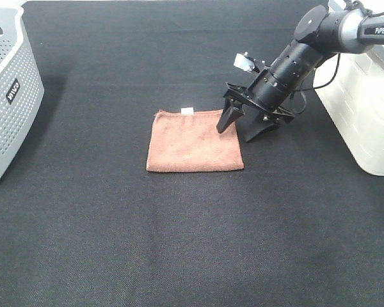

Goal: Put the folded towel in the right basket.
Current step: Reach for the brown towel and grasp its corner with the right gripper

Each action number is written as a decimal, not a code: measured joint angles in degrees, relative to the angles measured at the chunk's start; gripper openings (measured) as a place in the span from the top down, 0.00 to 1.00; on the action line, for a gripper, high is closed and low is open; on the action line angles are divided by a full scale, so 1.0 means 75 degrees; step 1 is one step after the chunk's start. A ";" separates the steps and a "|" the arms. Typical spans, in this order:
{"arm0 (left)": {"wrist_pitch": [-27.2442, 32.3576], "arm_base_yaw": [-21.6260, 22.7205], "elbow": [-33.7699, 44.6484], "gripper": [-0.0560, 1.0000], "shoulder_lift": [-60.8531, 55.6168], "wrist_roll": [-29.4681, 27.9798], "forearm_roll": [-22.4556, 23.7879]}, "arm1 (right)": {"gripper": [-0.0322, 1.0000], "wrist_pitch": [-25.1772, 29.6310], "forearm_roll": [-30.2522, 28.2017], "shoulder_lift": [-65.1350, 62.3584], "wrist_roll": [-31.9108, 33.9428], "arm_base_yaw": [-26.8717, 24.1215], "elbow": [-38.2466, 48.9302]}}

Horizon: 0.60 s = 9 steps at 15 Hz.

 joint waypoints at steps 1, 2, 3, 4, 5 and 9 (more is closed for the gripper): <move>0.0000 0.0000 0.0000 0.11 0.0000 0.0000 0.0000 | 0.36 0.0000 0.0183 0.0061 -0.0069 0.0000 0.0000; 0.0000 0.0000 0.0000 0.11 0.0000 0.0000 0.0000 | 0.40 0.0008 0.0397 0.0115 -0.0138 0.0000 0.0000; 0.0000 0.0000 0.0000 0.11 0.0000 0.0000 0.0000 | 0.45 0.0031 0.0626 0.0183 -0.0313 0.0000 0.0000; 0.0000 0.0000 0.0000 0.11 0.0000 0.0000 0.0000 | 0.52 0.0031 0.0879 0.0252 -0.0466 0.0000 0.0000; 0.0000 0.0000 0.0000 0.11 0.0000 0.0000 0.0000 | 0.62 0.0023 0.1024 0.0275 -0.0542 0.0000 0.0000; 0.0000 0.0000 0.0000 0.11 0.0000 0.0000 0.0000 | 0.96 0.0107 0.1016 0.0298 -0.0596 0.0000 -0.0397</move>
